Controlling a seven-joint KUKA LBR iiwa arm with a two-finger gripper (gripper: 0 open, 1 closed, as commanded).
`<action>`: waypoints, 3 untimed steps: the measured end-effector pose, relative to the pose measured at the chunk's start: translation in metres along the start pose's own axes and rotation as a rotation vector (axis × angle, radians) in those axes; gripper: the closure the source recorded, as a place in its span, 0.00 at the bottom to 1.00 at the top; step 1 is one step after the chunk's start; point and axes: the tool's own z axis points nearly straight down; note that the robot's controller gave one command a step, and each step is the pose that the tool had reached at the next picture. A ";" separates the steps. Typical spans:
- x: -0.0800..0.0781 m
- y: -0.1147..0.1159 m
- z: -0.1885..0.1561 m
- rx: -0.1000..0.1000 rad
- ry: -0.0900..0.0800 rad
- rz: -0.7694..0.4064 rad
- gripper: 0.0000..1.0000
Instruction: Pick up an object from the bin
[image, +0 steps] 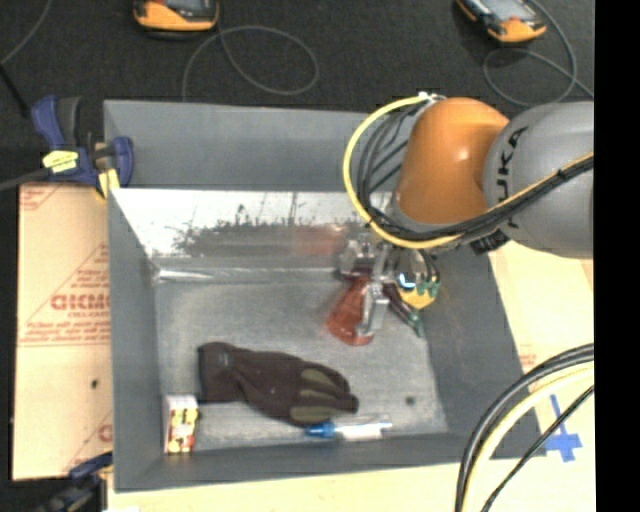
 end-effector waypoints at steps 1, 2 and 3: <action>-0.002 0.000 -0.005 0.000 -0.008 0.000 0.00; 0.069 0.012 0.064 -0.001 -0.008 0.033 0.00; 0.104 0.011 0.100 -0.001 -0.022 0.003 0.00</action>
Offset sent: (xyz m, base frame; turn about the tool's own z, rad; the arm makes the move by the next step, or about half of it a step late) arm -0.1051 0.0196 -0.0992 0.0544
